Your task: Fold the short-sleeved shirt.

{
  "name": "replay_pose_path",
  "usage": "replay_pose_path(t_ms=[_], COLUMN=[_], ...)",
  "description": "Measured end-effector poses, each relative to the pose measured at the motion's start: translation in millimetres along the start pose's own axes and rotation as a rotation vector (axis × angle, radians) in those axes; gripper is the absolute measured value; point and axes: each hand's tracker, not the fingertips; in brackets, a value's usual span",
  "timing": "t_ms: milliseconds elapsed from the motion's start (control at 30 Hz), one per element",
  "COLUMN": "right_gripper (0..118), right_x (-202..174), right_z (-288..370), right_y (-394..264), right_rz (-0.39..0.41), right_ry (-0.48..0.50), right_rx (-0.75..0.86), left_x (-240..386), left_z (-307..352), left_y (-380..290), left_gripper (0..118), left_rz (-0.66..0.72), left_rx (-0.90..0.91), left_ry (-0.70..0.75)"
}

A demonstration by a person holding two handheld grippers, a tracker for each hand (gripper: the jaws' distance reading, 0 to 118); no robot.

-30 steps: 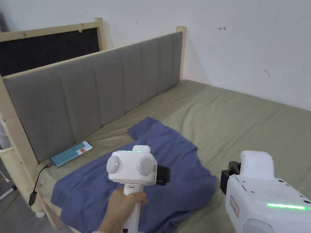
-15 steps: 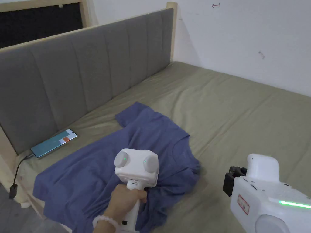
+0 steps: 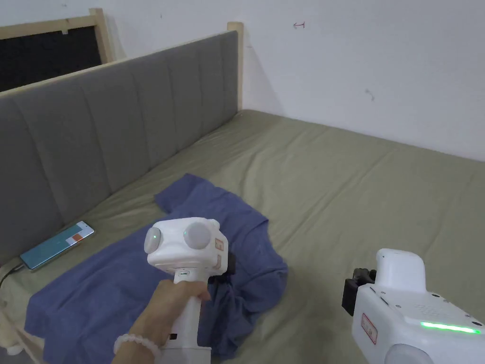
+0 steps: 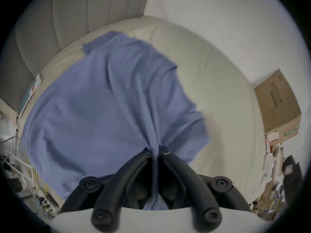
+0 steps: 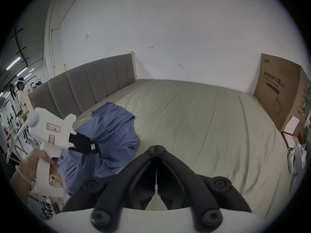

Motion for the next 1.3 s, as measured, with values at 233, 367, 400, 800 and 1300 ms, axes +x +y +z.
replay_pose_path(t_ms=[233, 367, 400, 800, 1300], right_gripper=[0, 0, 0, 0, 0], right_x=[74, 131, 147, 264, 248], right_z=[52, 95, 109, 212, 179], right_y=[14, 20, 20, -24, -29], right_rz=[-0.118, -0.188, -0.205, -0.346, -0.291], right_ry=[-0.13, -0.273, -0.316, -0.617, -0.559], right_rx=[0.111, 0.175, 0.196, 0.216, 0.131], left_x=[137, 255, 289, 463, 383], left_z=[31, 36, 38, 0, 0], left_y=[17, -8, -20, -208, -156], left_gripper=[4, 4, 4, 4, 73], left_rz=[-0.218, -0.461, -0.514, -0.784, -0.69], left_rx=[0.077, 0.073, 0.068, -0.243, -0.116], left_ry=[-0.166, -0.269, -0.314, -0.624, -0.439])
